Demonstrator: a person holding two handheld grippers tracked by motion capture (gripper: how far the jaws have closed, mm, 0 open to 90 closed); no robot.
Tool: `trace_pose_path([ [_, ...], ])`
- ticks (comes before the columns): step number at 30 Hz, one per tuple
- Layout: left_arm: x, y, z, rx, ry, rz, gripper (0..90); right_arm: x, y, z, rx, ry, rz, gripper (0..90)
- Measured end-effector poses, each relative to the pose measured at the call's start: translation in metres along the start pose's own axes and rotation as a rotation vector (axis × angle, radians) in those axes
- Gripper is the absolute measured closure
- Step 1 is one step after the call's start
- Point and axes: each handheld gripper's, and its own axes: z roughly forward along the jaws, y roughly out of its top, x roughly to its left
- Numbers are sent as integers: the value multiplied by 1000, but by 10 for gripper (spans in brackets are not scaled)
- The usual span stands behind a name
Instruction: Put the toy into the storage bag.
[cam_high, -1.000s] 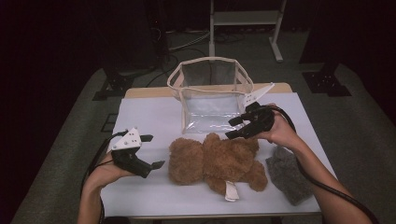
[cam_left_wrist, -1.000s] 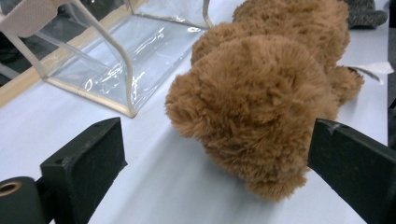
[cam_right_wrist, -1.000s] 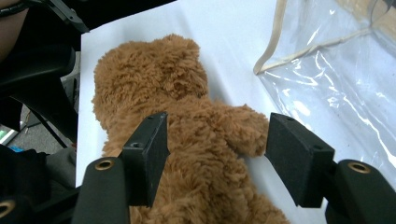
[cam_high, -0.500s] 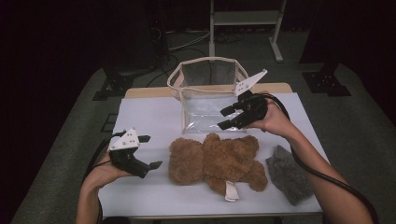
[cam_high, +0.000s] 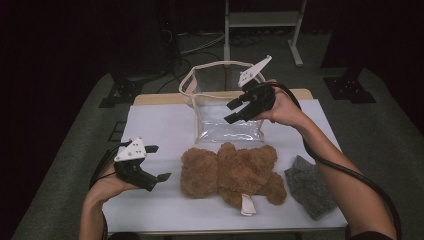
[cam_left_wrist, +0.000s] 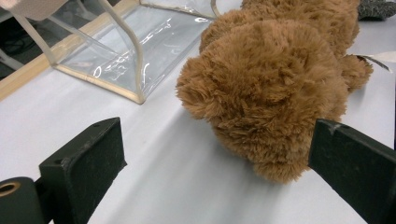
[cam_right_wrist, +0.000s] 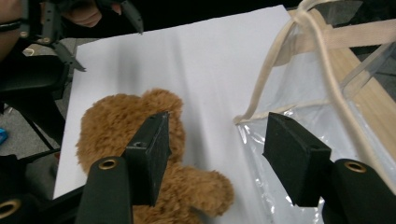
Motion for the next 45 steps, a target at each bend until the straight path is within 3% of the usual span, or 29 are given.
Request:
trace_pose_path([
  [14, 1, -4, -2, -5, -7, -8, 31, -35, 22, 2, 50, -50, 12, 422],
  [26, 3, -6, -2, 7, -11, -14, 31, -65, 15, 15, 90, -73, 67, 515],
  [39, 3, -7, -2, 13, -11, -7, 31, -64, 1, 24, 131, -75, 114, 837],
  [45, 3, -7, -1, 17, -14, -12, 31, -58, -1, 24, 134, -67, 107, 864],
])
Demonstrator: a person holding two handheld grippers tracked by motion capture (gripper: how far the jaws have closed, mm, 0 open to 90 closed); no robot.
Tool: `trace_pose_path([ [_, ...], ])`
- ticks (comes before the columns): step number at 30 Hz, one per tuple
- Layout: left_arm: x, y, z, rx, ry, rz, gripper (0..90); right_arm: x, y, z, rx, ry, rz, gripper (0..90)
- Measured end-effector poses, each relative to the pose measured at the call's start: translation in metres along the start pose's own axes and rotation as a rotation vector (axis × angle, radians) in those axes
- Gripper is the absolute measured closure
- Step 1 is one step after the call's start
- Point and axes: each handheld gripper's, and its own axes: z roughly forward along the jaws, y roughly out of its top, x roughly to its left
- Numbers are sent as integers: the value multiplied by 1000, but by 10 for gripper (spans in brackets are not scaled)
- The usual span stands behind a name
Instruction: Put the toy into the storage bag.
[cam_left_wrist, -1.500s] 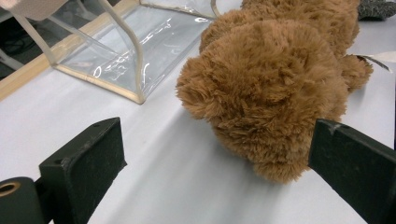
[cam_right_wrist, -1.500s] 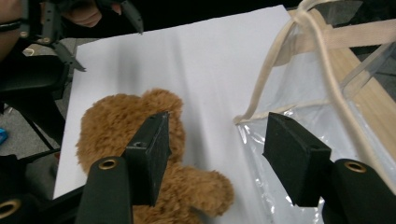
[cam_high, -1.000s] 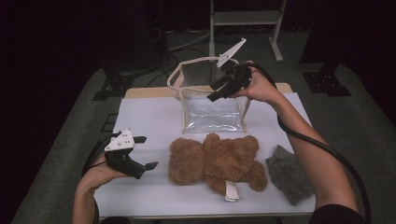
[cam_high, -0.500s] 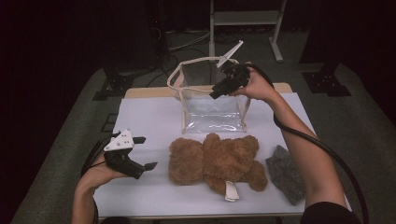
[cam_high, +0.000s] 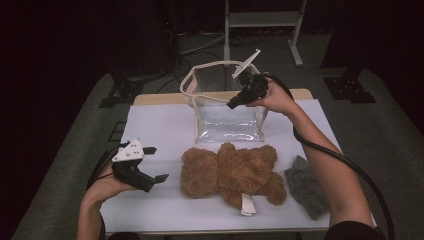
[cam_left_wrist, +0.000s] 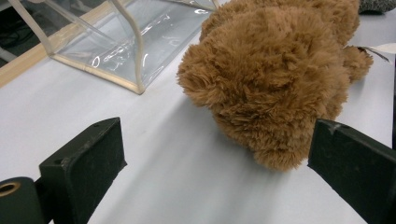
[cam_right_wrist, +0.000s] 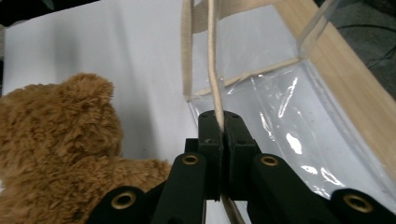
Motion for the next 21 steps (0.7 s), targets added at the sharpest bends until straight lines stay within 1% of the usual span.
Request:
trace_pose_path([
  [5, 0, 0, -2, -5, 3, -4, 31, 6, -2, -1, 5, 8, -2, 867],
  [12, 1, -1, -2, 1, 3, 0, 31, 15, -5, -3, 5, 22, -11, 868],
  [17, 0, 0, -2, 5, 1, 2, 31, 26, -10, -5, 4, 30, -26, 868],
  [21, 0, 0, -3, -1, 2, 1, 31, 34, -14, -8, 4, 34, -25, 868],
])
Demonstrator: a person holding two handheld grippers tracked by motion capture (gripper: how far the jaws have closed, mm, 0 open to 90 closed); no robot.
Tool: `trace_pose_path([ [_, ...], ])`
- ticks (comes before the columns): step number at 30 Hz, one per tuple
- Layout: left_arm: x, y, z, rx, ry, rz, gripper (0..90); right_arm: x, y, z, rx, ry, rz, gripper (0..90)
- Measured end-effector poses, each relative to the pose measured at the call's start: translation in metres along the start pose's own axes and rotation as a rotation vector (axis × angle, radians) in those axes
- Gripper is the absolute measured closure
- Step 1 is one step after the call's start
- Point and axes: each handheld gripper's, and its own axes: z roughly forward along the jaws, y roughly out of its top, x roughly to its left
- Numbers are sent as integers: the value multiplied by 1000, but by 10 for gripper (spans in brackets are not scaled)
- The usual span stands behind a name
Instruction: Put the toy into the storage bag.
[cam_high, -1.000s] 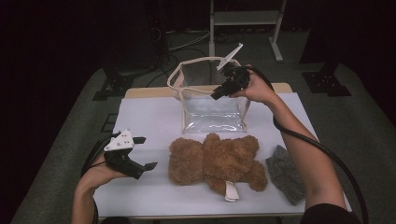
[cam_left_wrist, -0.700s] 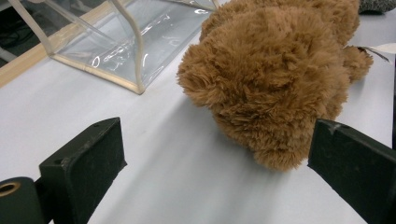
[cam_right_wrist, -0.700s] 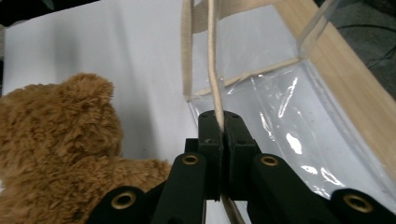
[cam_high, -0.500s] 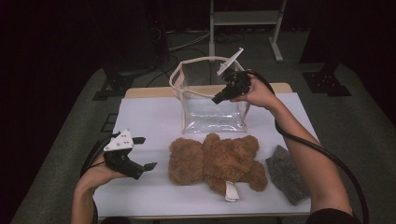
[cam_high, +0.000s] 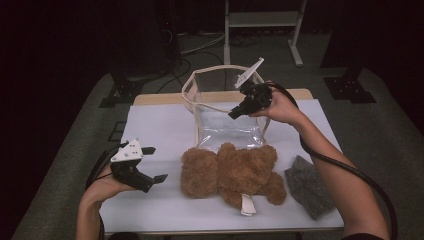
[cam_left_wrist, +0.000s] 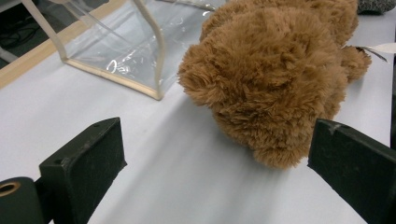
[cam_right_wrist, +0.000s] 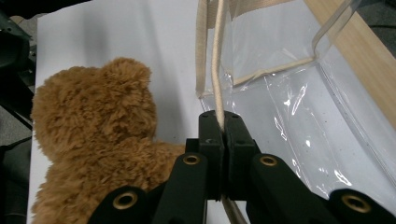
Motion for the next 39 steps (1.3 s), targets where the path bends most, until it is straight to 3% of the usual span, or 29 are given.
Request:
trace_pose_path([
  [12, -1, 0, 0, 1, -3, 4, 31, 29, -9, -6, 10, 22, -20, 869],
  [19, -1, 1, 0, 4, -4, 10, 31, 28, -13, -7, -2, 23, 0, 861],
  [24, -1, 0, 0, 0, -5, 7, 31, 25, -12, -13, -46, 26, 6, 683],
  [30, -1, 1, 1, 4, -7, 14, 31, 31, -7, -37, -129, 17, -5, 471],
  [33, -1, 1, 1, 3, -6, 17, 31, 38, -4, -49, -170, 12, -24, 420],
  [39, -2, 1, 2, 0, -5, 16, 31, 61, -5, -61, -201, 25, -77, 371],
])
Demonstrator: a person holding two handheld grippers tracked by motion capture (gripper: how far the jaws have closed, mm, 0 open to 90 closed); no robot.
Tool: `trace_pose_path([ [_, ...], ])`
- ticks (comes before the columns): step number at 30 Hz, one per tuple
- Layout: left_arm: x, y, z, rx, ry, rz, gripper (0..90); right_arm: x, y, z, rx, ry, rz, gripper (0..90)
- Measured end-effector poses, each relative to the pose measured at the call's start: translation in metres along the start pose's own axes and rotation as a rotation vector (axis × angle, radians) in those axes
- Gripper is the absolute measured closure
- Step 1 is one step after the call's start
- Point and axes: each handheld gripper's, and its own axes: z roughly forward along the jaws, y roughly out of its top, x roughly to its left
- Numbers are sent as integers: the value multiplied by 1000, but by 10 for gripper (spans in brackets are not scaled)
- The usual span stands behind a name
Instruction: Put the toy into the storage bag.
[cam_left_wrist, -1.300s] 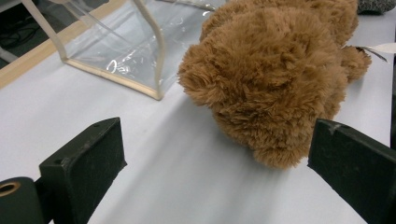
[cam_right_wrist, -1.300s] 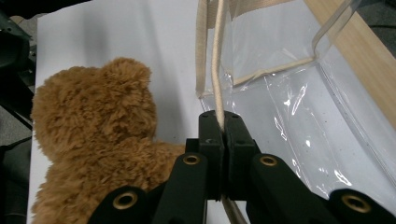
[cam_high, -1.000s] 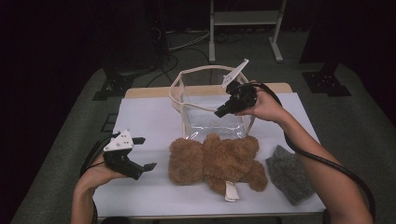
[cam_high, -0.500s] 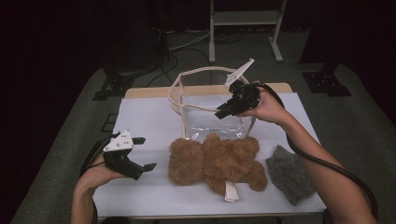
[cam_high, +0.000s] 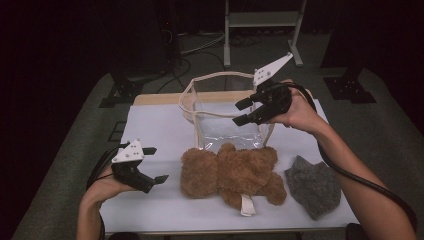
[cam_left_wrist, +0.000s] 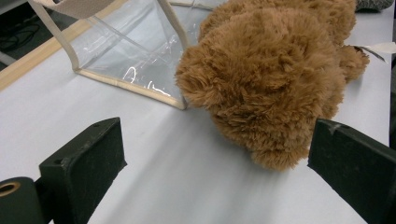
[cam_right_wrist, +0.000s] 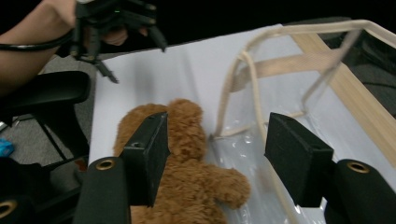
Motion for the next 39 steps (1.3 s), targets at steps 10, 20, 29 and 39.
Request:
trace_pose_path([
  [10, 1, -2, 2, 7, 0, -9, 31, 34, -17, 18, 23, 63, -50, 316],
  [20, 2, -3, 1, 6, 3, -7, 31, 52, -46, 62, 86, 117, -59, 282],
  [29, 2, -4, 2, 10, -4, -4, 31, 58, -68, 89, 163, 66, -81, 272],
  [39, 3, -5, 3, 15, -7, -8, 31, 52, -86, 100, 191, 22, -87, 248],
])
